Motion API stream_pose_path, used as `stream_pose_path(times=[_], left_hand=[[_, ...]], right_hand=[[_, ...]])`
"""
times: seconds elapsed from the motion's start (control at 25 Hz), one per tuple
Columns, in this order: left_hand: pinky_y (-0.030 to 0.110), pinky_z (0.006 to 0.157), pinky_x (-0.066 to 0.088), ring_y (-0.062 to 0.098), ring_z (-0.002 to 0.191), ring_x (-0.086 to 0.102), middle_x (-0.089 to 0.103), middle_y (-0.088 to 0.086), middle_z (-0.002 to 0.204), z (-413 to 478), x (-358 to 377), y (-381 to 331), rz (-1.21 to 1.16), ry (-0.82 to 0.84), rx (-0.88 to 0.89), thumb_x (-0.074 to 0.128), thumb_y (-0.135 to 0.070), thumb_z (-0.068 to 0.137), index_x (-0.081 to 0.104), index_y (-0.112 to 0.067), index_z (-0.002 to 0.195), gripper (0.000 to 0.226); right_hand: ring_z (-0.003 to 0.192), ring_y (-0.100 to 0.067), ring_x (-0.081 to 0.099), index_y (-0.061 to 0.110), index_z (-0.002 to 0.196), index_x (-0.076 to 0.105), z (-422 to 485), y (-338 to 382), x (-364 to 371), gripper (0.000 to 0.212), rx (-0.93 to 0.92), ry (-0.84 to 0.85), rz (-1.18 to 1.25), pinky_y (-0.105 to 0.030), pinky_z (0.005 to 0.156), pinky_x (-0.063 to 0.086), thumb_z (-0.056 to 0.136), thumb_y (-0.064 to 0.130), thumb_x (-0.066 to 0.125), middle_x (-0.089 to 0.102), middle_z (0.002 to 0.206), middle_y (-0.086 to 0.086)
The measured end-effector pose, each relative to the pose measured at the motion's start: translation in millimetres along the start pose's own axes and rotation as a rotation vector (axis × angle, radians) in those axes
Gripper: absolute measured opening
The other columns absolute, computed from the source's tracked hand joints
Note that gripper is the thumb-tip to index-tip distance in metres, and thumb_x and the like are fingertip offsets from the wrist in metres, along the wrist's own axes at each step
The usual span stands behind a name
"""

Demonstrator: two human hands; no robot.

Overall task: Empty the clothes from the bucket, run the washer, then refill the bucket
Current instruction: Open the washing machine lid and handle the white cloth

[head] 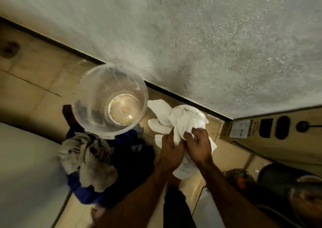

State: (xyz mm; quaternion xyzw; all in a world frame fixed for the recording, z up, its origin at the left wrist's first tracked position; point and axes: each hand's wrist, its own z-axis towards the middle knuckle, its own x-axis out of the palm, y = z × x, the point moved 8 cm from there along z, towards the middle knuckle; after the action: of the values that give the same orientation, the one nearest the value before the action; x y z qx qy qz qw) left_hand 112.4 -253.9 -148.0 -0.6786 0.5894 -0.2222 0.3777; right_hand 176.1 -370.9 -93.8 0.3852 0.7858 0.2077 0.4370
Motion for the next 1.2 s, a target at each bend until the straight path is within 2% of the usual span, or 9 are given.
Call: stream_pose_path(times=[0.12,0.24,0.28,0.36,0.52,0.68,0.8,1.0,1.2], left_hand=[[0.031,0.106,0.046,0.015,0.127,0.055,0.057,0.001,0.140,-70,-38,-85,-0.008,-0.048,0.112,0.050,-0.048,0.090,0.051,-0.023,0.139,0.055],[0.033,0.106,0.046,0.019,0.126,0.054,0.055,0.007,0.140,-129,-83,-149,-0.064,-0.131,0.092,0.052,-0.058,0.086,0.050,-0.020,0.138,0.065],[0.035,0.108,0.045,0.017,0.126,0.054,0.057,0.005,0.138,-150,-103,-172,-0.064,-0.204,0.159,0.050,-0.061,0.086,0.051,-0.020,0.139,0.067],[0.041,0.111,0.044,0.015,0.127,0.055,0.060,-0.001,0.135,-185,-143,-215,-0.116,-0.313,0.262,0.048,-0.055,0.088,0.054,-0.021,0.138,0.060],[0.046,0.106,0.047,0.018,0.118,0.062,0.067,-0.001,0.126,-237,-229,-286,-0.182,-0.454,0.399,0.047,-0.047,0.088,0.059,-0.020,0.131,0.052],[0.042,0.102,0.051,0.014,0.111,0.065,0.070,-0.002,0.117,-292,-327,-345,-0.301,-0.616,0.503,0.048,-0.048,0.083,0.063,-0.020,0.124,0.052],[0.039,0.102,0.052,0.013,0.111,0.065,0.070,-0.002,0.117,-332,-392,-367,-0.368,-0.767,0.586,0.049,-0.046,0.082,0.064,-0.021,0.124,0.051],[0.043,0.106,0.048,0.017,0.119,0.060,0.065,0.000,0.126,-382,-473,-370,-0.422,-0.974,0.573,0.049,-0.047,0.085,0.057,-0.025,0.133,0.054],[0.034,0.110,0.042,0.021,0.124,0.054,0.059,0.006,0.133,-459,-546,-354,-0.584,-1.234,0.564,0.055,-0.018,0.098,0.054,-0.014,0.137,0.040]], right_hand=[[0.110,-0.029,0.062,0.007,0.113,0.072,-62,82,-36,0.038,-0.105,-0.025,-0.017,-0.040,0.100,0.050,0.093,0.039,0.065,0.065,0.119,-0.011],[0.102,-0.029,0.064,0.013,0.102,0.076,-116,164,-54,0.062,-0.212,-0.042,-0.089,-0.044,0.093,0.052,0.079,0.061,0.044,0.068,0.108,-0.010],[0.103,-0.029,0.064,0.014,0.103,0.076,-136,194,-58,0.064,-0.250,-0.051,-0.100,-0.043,0.093,0.051,0.078,0.061,0.042,0.068,0.109,-0.009],[0.105,-0.030,0.063,0.013,0.101,0.075,-176,256,-63,0.052,-0.334,-0.063,-0.093,-0.041,0.093,0.050,0.082,0.054,0.049,0.067,0.110,-0.010],[0.107,-0.028,0.063,0.015,0.101,0.073,-238,357,-51,0.038,-0.456,-0.073,-0.065,-0.040,0.092,0.050,0.087,0.046,0.056,0.064,0.108,-0.003],[0.111,-0.031,0.063,0.011,0.107,0.073,-298,461,-19,0.028,-0.667,-0.071,-0.049,-0.043,0.092,0.051,0.093,0.034,0.064,0.065,0.116,-0.007],[0.110,-0.031,0.063,0.010,0.105,0.074,-343,523,9,0.027,-0.787,-0.040,-0.018,-0.042,0.089,0.051,0.092,0.032,0.066,0.065,0.116,-0.007],[0.107,-0.028,0.065,0.016,0.102,0.075,-414,594,52,0.025,-0.976,0.017,0.016,-0.042,0.087,0.053,0.089,0.034,0.066,0.066,0.113,-0.002],[0.107,-0.027,0.065,0.019,0.107,0.076,-498,645,113,0.042,-1.181,0.176,-0.015,-0.043,0.087,0.054,0.083,0.047,0.057,0.066,0.116,0.000]])
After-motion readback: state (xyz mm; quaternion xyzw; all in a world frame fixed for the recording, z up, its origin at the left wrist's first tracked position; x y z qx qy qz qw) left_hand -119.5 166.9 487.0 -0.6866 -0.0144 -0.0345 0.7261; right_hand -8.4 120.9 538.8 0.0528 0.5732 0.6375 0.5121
